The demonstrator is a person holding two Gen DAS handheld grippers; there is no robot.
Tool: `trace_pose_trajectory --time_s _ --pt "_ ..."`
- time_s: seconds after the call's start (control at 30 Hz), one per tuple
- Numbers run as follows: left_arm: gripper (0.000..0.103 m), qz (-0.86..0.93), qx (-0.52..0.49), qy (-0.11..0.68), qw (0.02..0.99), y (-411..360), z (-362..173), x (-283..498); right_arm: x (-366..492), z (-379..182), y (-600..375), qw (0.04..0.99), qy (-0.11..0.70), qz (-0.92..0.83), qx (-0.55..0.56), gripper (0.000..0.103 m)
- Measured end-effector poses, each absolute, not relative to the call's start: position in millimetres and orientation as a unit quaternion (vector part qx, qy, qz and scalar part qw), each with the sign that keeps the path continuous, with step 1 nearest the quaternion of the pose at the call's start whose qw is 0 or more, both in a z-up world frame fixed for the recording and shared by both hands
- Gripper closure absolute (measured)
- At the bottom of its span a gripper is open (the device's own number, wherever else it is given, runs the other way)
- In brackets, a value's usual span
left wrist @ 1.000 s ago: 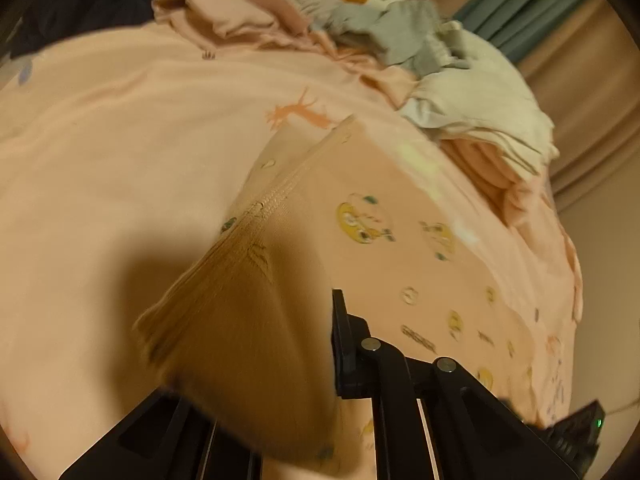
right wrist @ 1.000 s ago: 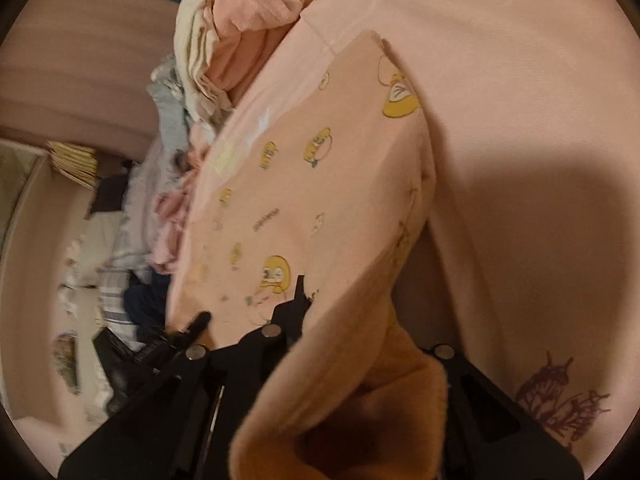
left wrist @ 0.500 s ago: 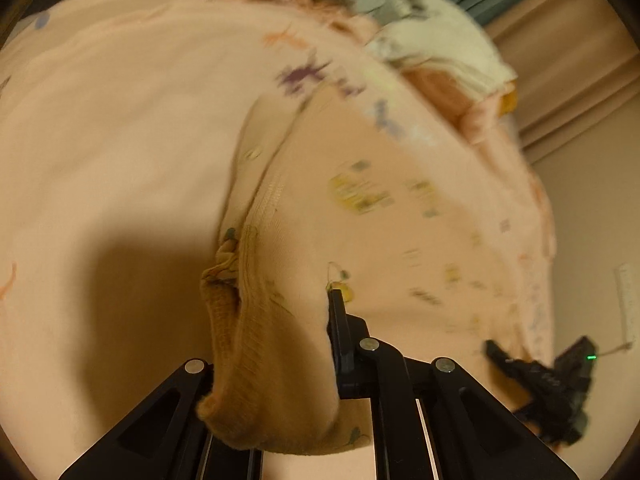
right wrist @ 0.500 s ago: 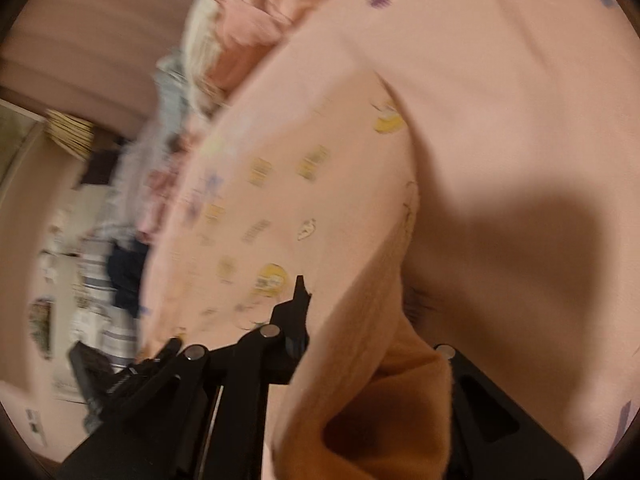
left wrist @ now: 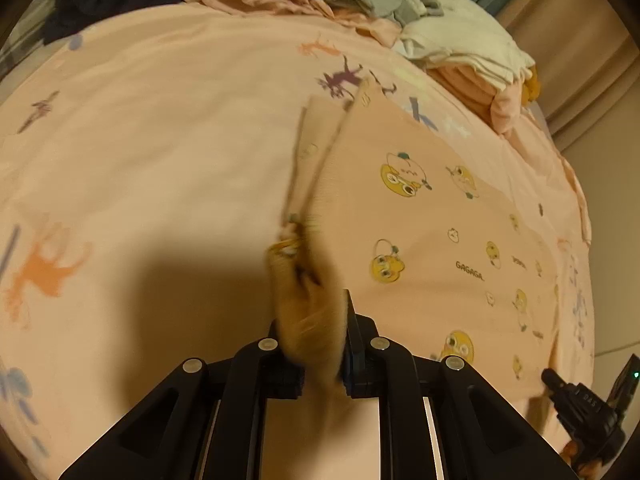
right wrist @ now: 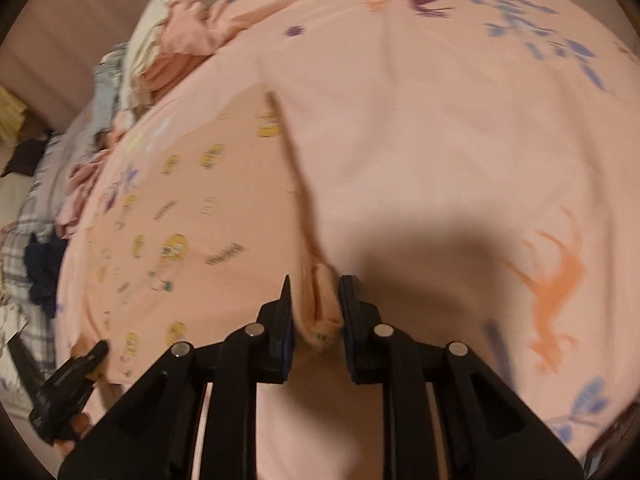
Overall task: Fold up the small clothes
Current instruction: 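Lower the folded edge and open both grippers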
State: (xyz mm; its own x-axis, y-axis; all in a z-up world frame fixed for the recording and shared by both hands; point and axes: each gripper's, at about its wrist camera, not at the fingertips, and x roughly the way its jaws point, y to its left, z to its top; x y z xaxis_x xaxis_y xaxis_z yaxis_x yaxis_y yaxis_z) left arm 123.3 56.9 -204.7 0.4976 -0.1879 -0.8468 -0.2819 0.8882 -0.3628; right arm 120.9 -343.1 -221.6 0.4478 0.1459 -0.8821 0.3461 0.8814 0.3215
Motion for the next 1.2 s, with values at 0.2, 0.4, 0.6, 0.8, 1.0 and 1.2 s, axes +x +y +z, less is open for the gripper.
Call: trace_pose_trajectory --time_s 0.2,0.4,0.6,0.8,1.0,1.2 --pt "0.071 -0.007 -0.264 0.456 0.850 89 -163 107 103 -200 -347 0.824 0.508 -0.080 0.239 0.080" --pt "0.047 -0.056 -0.293 0.426 0.854 110 -154 151 101 -192 -339 0.828 0.509 -0.076 0.222 0.077" --pt "0.047 -0.063 -0.279 0.492 0.822 101 -190 229 100 -203 -331 0.815 0.533 -0.082 0.212 0.076" --pt "0.055 -0.077 -0.281 0.516 0.805 96 -210 251 105 -213 -336 0.805 0.551 -0.091 0.199 0.076" --pt "0.055 -0.106 -0.333 0.477 0.807 116 -192 245 110 -219 -337 0.802 0.558 -0.095 0.192 0.073" --pt "0.055 -0.128 -0.312 0.535 0.775 95 -218 265 111 -218 -331 0.805 0.559 -0.097 0.174 0.071"
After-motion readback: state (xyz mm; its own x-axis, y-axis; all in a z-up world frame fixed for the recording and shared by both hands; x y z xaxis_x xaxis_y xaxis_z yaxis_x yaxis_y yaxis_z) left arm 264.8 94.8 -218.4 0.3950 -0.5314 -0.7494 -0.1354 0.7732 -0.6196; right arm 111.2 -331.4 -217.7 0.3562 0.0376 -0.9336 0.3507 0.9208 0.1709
